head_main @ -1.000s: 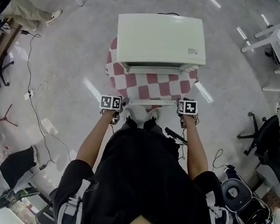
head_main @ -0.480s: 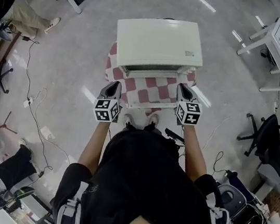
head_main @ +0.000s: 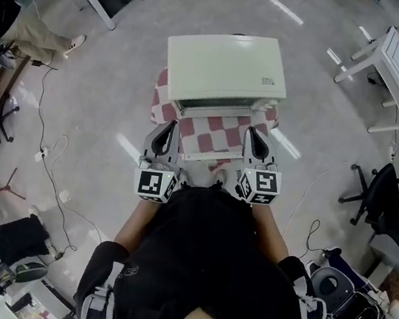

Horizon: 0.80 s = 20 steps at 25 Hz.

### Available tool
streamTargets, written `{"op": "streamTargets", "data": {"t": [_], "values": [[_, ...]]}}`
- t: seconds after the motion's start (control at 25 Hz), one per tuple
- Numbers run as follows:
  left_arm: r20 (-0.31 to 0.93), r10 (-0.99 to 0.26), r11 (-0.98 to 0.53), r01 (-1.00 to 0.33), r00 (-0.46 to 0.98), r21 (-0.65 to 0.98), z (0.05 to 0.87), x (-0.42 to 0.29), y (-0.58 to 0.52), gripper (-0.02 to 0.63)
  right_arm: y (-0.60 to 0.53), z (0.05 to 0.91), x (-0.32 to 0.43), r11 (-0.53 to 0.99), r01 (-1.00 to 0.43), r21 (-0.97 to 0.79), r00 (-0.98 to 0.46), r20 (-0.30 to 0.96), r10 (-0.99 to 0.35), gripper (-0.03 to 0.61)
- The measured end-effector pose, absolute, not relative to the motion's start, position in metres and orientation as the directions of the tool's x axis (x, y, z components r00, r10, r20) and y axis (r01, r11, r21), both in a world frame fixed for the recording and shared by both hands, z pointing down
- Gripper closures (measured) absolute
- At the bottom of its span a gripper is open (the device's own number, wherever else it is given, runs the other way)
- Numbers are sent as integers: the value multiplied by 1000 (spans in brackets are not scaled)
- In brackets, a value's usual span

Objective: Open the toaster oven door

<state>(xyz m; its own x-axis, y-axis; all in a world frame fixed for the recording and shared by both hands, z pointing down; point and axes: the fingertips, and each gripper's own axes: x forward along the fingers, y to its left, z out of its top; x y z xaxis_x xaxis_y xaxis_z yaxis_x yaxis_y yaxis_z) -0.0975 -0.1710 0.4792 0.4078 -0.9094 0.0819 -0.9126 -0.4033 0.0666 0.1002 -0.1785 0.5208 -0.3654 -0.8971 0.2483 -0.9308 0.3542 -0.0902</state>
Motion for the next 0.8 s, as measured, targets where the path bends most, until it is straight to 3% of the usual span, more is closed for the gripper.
{"op": "streamTargets", "data": {"t": [0.8], "values": [[77,-901,-416,-902,426,116,489,-86,-144,604,-147,528,83,360,-926,-114,-377,242,-894,551]]}}
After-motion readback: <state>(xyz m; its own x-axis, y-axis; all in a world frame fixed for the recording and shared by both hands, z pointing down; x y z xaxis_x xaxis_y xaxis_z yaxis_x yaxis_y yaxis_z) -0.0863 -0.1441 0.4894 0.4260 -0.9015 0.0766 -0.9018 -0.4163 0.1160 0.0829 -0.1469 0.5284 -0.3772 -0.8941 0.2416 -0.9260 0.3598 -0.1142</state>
